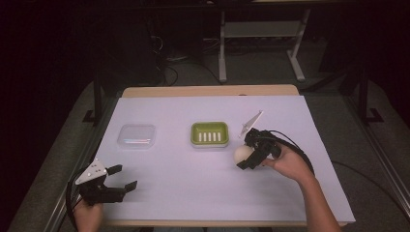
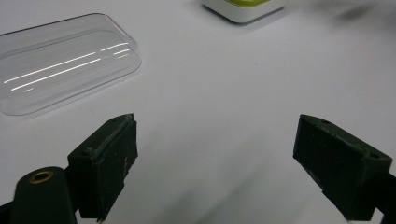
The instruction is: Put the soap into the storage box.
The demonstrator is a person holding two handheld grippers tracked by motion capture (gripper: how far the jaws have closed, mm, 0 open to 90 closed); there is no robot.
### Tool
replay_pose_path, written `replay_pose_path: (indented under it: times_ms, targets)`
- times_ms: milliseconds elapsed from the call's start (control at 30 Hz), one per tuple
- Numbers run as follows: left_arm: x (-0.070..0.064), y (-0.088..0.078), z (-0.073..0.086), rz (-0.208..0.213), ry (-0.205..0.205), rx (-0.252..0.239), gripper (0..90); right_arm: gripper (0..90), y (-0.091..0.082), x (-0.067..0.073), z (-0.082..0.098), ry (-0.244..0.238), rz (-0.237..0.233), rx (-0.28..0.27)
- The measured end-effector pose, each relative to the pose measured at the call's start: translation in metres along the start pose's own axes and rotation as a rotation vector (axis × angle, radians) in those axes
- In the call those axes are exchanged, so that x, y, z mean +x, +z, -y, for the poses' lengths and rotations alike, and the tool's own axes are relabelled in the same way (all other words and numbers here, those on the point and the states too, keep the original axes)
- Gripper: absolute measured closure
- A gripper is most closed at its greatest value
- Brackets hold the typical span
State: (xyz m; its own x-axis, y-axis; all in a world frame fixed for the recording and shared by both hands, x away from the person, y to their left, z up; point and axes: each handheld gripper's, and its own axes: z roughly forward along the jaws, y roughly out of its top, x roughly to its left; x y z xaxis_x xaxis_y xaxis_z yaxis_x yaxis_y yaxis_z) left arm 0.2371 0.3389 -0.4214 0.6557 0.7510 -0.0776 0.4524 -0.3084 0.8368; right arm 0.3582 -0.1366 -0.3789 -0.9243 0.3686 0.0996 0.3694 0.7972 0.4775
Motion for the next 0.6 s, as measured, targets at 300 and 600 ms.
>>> replay_pose_path:
  times_ms: [300,600]
  targets:
    - [0.000,0.000,0.000,0.002,0.004,0.000,13.0,22.2,-0.001,-0.003,-0.013,-0.020,-0.012,-0.008]
    - [0.000,-0.001,0.000,0.001,0.002,0.000,13.0,22.2,-0.002,-0.007,-0.026,-0.031,-0.016,-0.012]
